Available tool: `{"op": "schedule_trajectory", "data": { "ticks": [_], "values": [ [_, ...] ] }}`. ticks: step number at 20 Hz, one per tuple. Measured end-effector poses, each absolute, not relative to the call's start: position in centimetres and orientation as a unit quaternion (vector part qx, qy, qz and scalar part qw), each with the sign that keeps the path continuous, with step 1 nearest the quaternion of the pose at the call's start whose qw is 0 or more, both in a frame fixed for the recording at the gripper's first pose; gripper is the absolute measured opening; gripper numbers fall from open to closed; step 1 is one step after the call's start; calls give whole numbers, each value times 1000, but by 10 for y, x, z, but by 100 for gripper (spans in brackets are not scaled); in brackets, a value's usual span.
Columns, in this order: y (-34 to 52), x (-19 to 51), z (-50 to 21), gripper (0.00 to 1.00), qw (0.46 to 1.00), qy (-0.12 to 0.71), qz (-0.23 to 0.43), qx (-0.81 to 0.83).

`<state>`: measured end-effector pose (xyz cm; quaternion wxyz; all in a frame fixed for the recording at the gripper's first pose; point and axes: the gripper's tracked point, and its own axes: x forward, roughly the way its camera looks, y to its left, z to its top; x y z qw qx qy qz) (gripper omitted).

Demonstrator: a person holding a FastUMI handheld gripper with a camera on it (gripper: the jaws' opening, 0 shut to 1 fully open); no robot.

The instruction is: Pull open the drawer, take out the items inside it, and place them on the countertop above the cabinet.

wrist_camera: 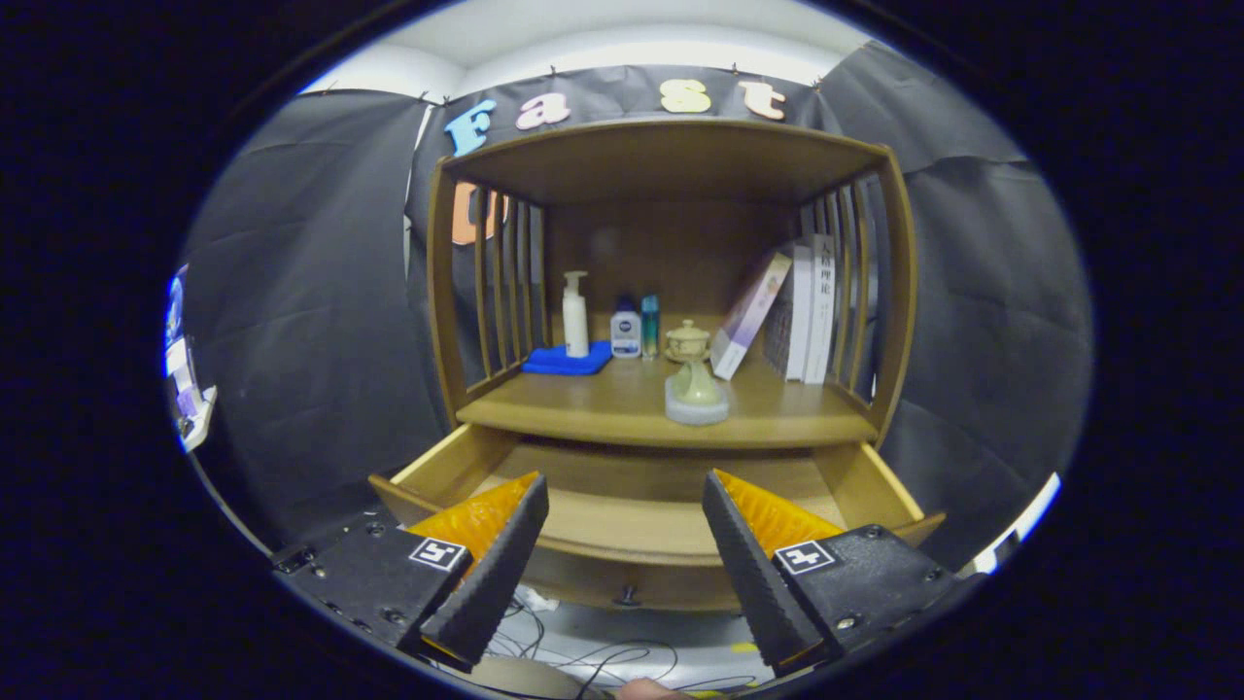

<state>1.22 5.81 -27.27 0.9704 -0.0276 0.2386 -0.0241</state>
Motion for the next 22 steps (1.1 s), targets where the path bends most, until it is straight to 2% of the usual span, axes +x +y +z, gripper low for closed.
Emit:
{"op": "schedule_trajectory", "data": {
  "ticks": [3, 12, 22],
  "values": [
    [63, -10, -310, 100, 962, 273, -27, -8],
    [52, -25, -369, 100, 954, 295, -58, -8],
    [41, -4, -390, 100, 952, 291, -90, -15]
  ]
}}
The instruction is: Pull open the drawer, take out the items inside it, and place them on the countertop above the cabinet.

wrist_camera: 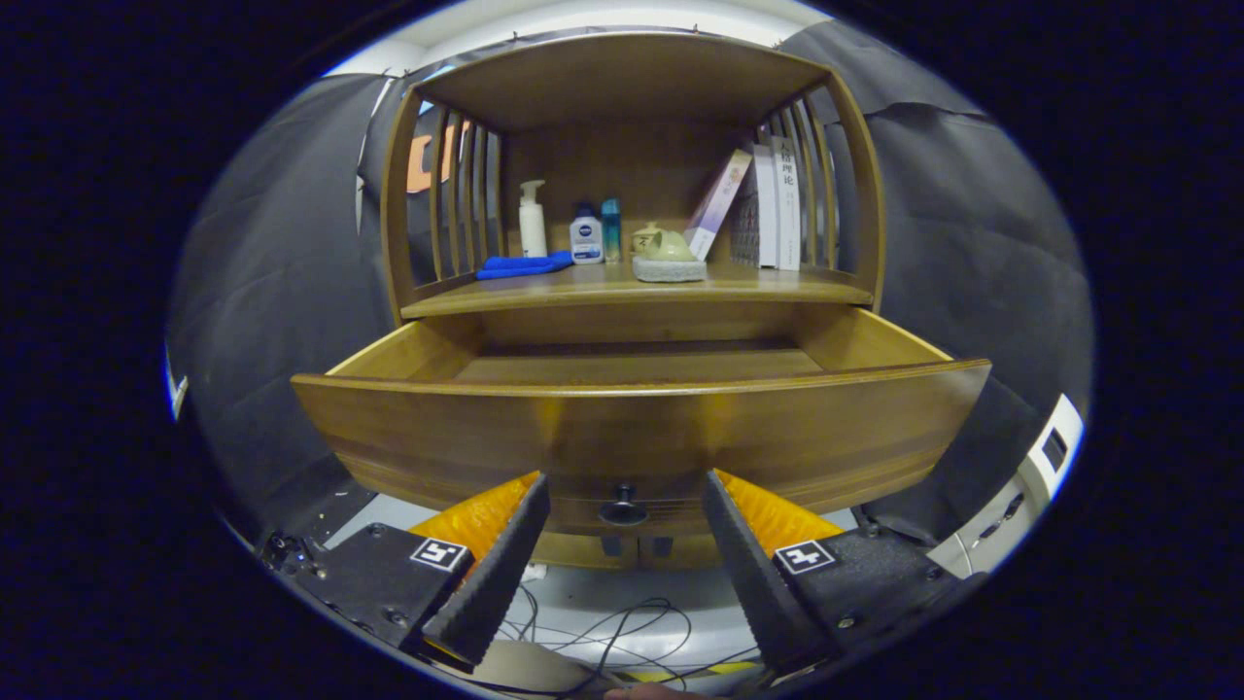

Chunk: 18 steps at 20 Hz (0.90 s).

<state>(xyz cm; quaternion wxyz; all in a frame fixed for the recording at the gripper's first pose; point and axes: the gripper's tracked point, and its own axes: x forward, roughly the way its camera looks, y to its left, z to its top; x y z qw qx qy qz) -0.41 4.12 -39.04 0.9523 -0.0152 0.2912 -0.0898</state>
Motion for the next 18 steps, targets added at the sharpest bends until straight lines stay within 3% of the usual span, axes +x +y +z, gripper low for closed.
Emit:
{"op": "schedule_trajectory", "data": {
  "ticks": [9, 18],
  "values": [
    [44, 1, -396, 98, 951, 287, -117, -24],
    [38, 49, -394, 97, 956, 270, -113, -28]
  ]
}}
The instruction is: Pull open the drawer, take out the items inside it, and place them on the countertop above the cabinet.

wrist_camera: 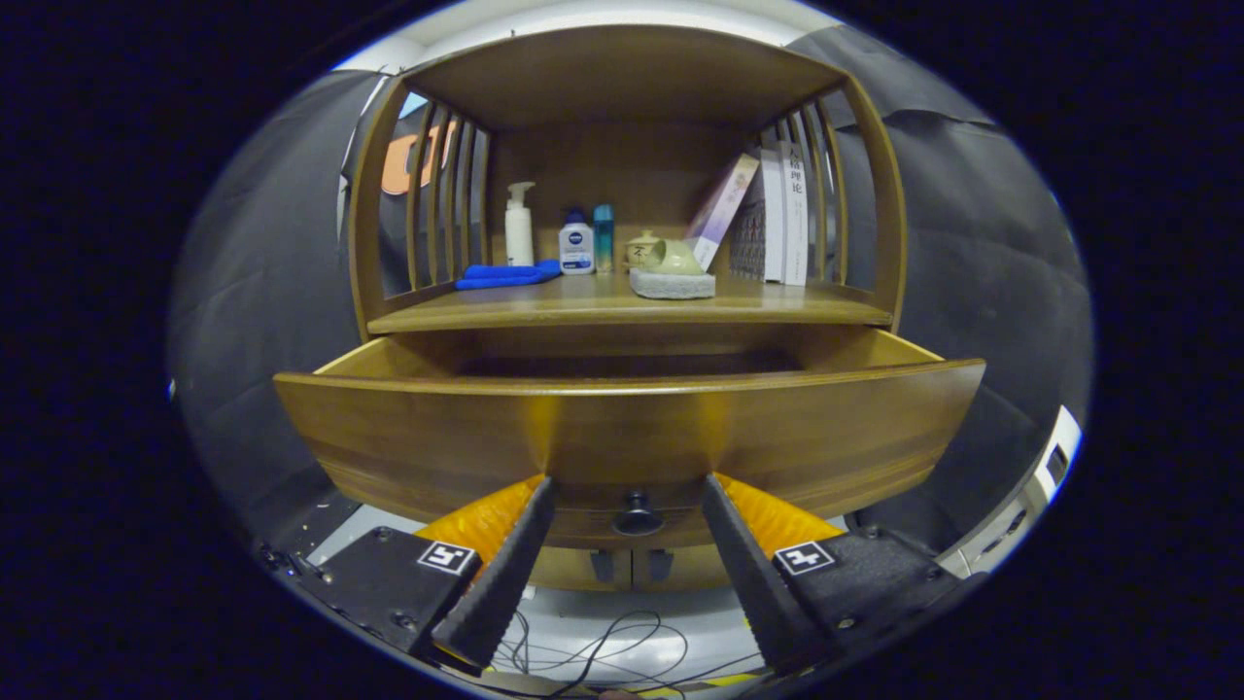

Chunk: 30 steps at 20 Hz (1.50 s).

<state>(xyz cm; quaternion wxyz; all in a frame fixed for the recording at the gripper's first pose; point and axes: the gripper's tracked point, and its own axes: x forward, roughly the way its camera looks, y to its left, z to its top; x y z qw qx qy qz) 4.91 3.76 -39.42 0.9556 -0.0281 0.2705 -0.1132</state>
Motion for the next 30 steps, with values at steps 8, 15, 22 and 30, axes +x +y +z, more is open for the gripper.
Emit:
{"op": "schedule_trajectory", "data": {
  "ticks": [8, 15, 22, 30],
  "values": [
    [25, 93, -403, 97, 953, 279, -109, -49],
    [17, 137, -410, 98, 950, 287, -110, -54],
    [14, 155, -415, 98, 948, 290, -116, -57],
    [23, 129, -338, 98, 973, 214, -63, -54]
  ]
}}
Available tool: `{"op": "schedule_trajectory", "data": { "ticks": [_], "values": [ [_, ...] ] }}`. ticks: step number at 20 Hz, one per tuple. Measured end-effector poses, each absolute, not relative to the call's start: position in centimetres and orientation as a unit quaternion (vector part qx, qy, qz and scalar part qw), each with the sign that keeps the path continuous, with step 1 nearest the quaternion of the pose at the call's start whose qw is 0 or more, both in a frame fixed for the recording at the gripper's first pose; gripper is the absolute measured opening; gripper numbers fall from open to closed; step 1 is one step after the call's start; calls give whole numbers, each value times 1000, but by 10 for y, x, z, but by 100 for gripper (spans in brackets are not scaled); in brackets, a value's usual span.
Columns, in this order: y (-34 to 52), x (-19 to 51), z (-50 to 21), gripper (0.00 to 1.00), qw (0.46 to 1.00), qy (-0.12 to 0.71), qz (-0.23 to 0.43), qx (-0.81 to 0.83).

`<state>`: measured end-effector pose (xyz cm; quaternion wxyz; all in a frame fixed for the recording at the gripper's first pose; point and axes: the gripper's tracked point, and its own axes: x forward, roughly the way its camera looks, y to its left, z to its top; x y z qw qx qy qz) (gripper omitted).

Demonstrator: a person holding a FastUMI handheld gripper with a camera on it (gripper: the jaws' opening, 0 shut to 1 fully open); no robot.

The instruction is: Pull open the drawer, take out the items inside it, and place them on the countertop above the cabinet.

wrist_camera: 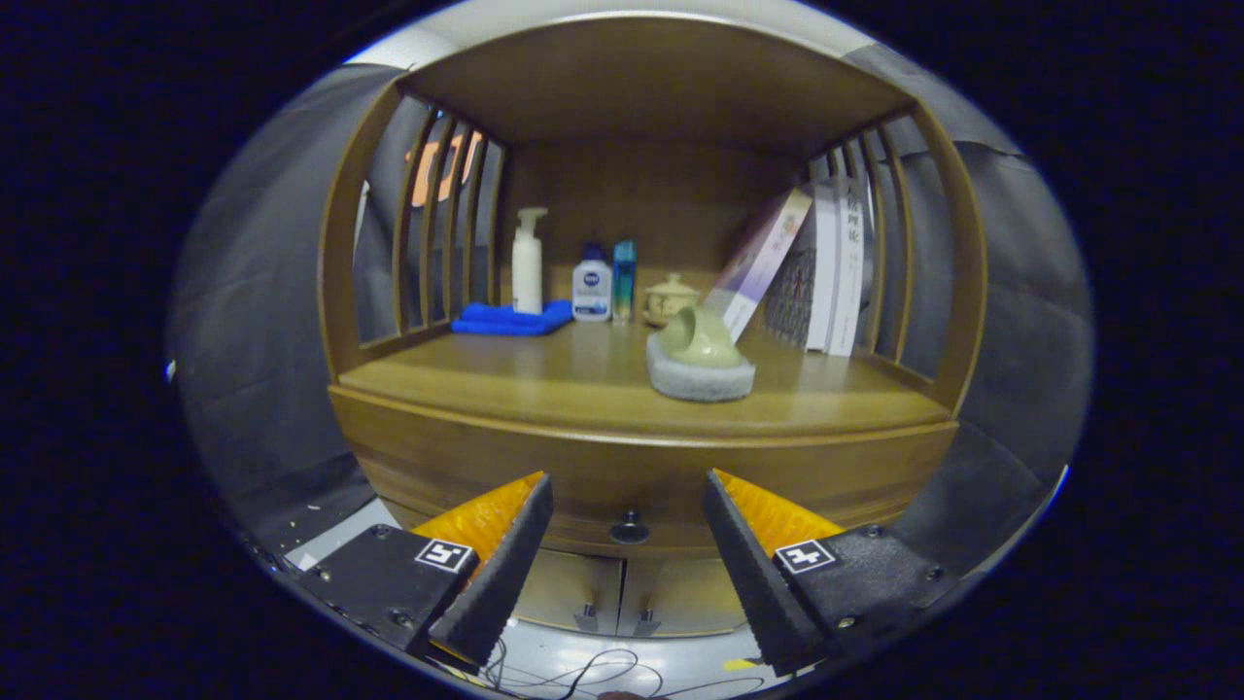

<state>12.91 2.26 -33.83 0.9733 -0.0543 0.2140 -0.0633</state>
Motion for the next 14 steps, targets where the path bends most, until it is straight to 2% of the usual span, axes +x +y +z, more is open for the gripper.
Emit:
{"op": "schedule_trajectory", "data": {
  "ticks": [14],
  "values": [
    [-13, 13, -164, 98, 989, 135, -54, -13]
  ]
}}
